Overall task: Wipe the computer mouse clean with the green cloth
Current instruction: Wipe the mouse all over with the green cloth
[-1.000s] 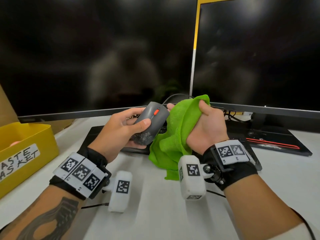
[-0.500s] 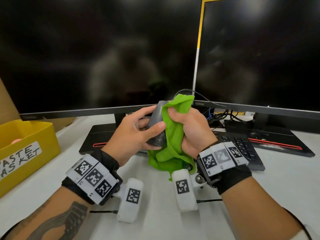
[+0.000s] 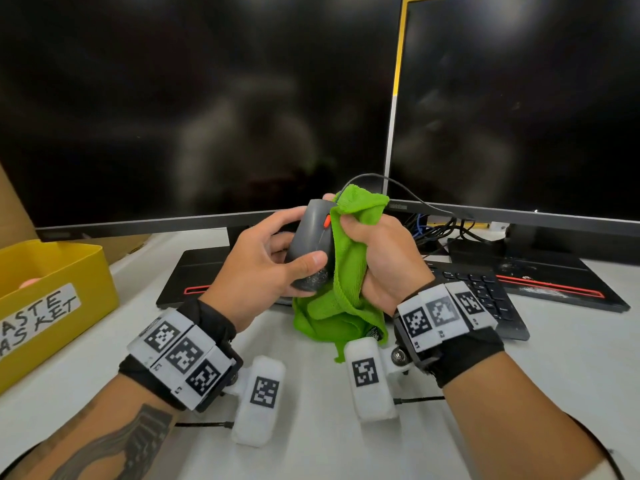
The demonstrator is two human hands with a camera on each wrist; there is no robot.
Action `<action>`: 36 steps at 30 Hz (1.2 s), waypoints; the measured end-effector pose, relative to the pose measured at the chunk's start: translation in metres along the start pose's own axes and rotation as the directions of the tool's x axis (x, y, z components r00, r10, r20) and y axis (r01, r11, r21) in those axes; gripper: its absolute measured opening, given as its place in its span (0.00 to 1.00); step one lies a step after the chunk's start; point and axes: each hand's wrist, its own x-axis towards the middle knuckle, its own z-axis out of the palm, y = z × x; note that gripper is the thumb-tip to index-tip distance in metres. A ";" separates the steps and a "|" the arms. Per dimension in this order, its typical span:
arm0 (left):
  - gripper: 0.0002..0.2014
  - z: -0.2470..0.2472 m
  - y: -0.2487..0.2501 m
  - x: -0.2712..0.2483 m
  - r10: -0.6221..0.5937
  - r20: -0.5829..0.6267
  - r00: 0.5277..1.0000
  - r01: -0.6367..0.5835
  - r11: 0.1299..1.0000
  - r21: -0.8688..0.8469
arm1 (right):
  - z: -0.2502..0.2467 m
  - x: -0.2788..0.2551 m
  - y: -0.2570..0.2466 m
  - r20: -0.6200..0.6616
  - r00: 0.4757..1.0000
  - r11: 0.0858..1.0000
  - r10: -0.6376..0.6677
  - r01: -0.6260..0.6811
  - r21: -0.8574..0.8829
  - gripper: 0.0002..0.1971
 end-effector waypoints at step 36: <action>0.25 0.000 0.010 0.009 -0.294 0.226 0.929 0.369 0.672 -0.642 | 0.003 -0.012 -0.005 0.366 0.891 0.665 -0.270 0.447 -0.598 0.12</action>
